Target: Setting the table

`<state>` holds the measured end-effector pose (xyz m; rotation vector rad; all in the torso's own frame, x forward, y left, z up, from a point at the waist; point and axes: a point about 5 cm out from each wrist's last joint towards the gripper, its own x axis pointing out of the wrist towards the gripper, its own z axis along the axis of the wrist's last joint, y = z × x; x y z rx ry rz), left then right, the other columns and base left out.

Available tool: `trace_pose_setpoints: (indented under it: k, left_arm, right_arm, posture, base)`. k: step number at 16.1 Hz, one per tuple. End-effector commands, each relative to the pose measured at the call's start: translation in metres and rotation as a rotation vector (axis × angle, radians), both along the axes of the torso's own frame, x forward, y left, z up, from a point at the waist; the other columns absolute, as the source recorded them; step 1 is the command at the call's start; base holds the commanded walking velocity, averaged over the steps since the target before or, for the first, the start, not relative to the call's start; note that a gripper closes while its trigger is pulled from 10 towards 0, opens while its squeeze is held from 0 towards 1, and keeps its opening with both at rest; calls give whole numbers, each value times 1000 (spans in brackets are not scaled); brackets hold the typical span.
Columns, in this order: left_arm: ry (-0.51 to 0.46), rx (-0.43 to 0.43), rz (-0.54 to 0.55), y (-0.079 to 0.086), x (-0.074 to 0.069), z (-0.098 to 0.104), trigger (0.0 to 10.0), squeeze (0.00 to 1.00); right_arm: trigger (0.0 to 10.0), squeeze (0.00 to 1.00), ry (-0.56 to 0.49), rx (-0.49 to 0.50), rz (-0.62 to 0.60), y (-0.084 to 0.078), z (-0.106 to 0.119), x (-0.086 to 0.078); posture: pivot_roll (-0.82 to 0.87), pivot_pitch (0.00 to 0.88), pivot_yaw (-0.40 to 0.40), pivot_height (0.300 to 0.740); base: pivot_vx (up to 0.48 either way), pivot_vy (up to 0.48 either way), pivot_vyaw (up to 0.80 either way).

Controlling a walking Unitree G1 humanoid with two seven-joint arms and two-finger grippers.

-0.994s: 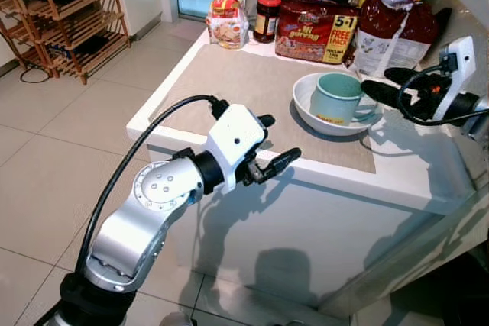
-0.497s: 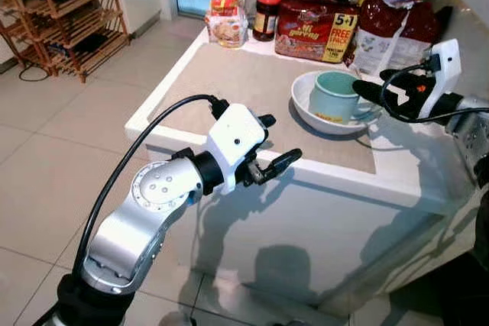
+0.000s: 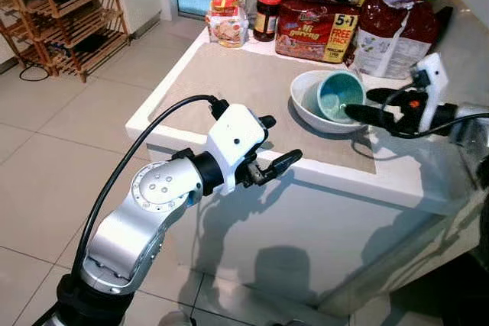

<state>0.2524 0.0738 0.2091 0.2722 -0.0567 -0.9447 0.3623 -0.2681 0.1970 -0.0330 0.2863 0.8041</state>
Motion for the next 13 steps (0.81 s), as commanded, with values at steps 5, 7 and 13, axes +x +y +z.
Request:
trace_pose_setpoints:
  k: [5, 7, 13]
  left_arm:
    - [-33, -1, 0, -1, 1, 6, 10000, 0]
    - [-33, 0, 0, -1, 1, 6, 10000, 0]
    - [-38, 4, 9, 1, 2, 7, 10000, 0]
  right_arm:
    - [10000, 0, -35, -14, 18, 0, 13, 3]
    - [10000, 0, -32, 19, 36, 6, 12, 4]
    - [1020, 0, -22, 51, 83, 20, 10, 7]
  posture:
    - [67, 27, -74, 740]
    - [69, 25, -75, 740]
    - [76, 20, -79, 740]
  base:
    - [0, 0, 0]
    - [0, 0, 0]
    - [0, 0, 0]
